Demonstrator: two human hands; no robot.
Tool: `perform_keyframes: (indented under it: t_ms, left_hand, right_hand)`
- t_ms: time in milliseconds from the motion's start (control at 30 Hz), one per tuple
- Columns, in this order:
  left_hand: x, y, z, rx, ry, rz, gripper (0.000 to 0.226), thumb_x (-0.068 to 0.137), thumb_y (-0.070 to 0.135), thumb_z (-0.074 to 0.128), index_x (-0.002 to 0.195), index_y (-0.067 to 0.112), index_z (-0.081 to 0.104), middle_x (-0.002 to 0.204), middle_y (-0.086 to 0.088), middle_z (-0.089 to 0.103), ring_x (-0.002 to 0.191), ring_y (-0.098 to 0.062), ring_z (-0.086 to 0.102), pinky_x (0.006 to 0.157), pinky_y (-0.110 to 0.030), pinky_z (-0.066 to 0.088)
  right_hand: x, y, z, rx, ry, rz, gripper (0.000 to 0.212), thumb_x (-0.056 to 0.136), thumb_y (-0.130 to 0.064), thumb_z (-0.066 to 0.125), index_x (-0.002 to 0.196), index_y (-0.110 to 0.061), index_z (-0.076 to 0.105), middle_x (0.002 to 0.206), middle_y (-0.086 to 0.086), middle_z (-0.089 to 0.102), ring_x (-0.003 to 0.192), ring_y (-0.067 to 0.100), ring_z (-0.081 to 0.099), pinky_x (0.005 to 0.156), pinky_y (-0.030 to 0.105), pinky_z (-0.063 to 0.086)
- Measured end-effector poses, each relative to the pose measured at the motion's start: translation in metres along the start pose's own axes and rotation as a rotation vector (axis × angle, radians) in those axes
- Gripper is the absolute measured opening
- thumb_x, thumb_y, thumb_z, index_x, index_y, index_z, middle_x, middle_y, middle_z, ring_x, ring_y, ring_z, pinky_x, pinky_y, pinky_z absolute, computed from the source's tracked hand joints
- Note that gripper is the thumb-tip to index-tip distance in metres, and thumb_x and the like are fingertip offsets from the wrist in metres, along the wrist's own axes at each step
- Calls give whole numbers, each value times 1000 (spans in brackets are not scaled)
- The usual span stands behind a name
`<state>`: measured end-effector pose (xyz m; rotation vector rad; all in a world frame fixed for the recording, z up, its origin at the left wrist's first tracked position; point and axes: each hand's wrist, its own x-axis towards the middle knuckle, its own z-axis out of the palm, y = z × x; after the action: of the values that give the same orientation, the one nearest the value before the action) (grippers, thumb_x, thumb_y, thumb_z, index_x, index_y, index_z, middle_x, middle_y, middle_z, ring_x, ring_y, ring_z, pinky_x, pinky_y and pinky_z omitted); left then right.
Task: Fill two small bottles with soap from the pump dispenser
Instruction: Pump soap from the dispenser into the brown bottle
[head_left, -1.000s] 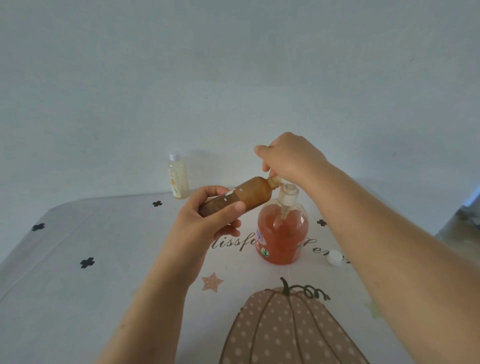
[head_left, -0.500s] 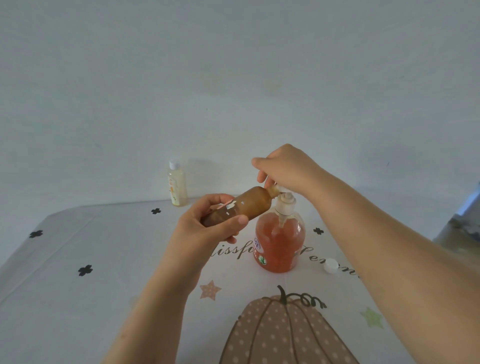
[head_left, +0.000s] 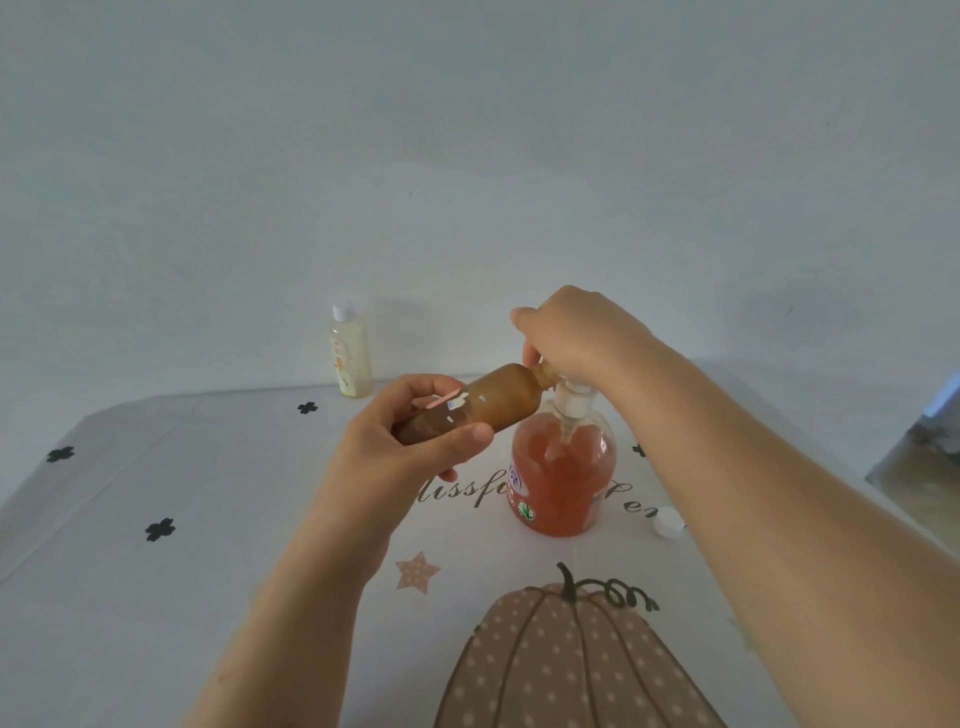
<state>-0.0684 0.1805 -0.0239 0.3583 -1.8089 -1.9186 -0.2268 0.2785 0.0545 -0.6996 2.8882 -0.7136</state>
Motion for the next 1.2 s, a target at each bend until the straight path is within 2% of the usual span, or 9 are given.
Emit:
perform_keyframes:
  t_ms: [233, 333, 433, 667, 767, 1133, 1200]
  left_hand:
    - [1, -2, -1, 32, 6, -3, 39, 60, 22, 85, 96, 23, 71, 83, 1, 71, 65, -20, 62, 74, -41, 49]
    - [0, -2, 0, 35, 1, 1, 40, 62, 17, 88, 97, 22, 70, 84, 0, 70, 65, -20, 62, 74, -39, 50]
    - [-1, -1, 0, 8, 1, 8, 39, 61, 20, 84, 97, 23, 71, 84, 0, 70, 65, -20, 62, 71, -37, 51]
    - [-3, 2, 3, -18, -1, 22, 40, 63, 22, 83, 101, 20, 70, 82, 5, 70, 66, -21, 63, 77, -45, 54]
    - [-2, 2, 3, -31, 0, 23, 40, 63, 21, 83, 100, 19, 70, 82, 4, 70, 66, -21, 62, 74, -41, 55]
    - [-2, -2, 3, -36, 3, 12, 36, 61, 20, 82, 95, 21, 71, 82, 3, 70, 67, -18, 63, 67, -29, 55]
    - [-1, -2, 3, -25, 5, 12, 35, 61, 20, 82, 94, 22, 71, 81, 3, 70, 65, -19, 63, 67, -28, 55]
  right_hand:
    - [2, 4, 6, 21, -13, 13, 43, 100, -37, 40, 93, -13, 76, 82, 3, 74, 84, 25, 68, 81, 35, 50]
    - [1, 4, 6, 24, -6, 19, 41, 99, -37, 42, 94, -13, 75, 84, 3, 74, 82, 25, 68, 77, 34, 49]
    - [0, 3, 3, 25, 5, 10, 40, 99, -37, 43, 95, -13, 75, 84, 3, 73, 81, 25, 67, 73, 33, 46]
    - [-4, -6, -11, -48, 5, 1, 35, 98, -34, 46, 94, -13, 74, 71, 1, 68, 63, 20, 61, 61, 28, 40]
    - [-4, -7, -11, -45, -1, 9, 33, 96, -30, 47, 94, -12, 75, 68, 2, 68, 61, 20, 61, 59, 27, 40]
    - [-1, -2, -5, 40, -35, 1, 41, 97, -39, 47, 91, -11, 77, 58, -2, 63, 60, 20, 58, 70, 32, 47]
    - [1, 0, -1, 58, -44, 6, 42, 98, -38, 45, 93, -11, 76, 63, -1, 67, 62, 21, 60, 73, 34, 50]
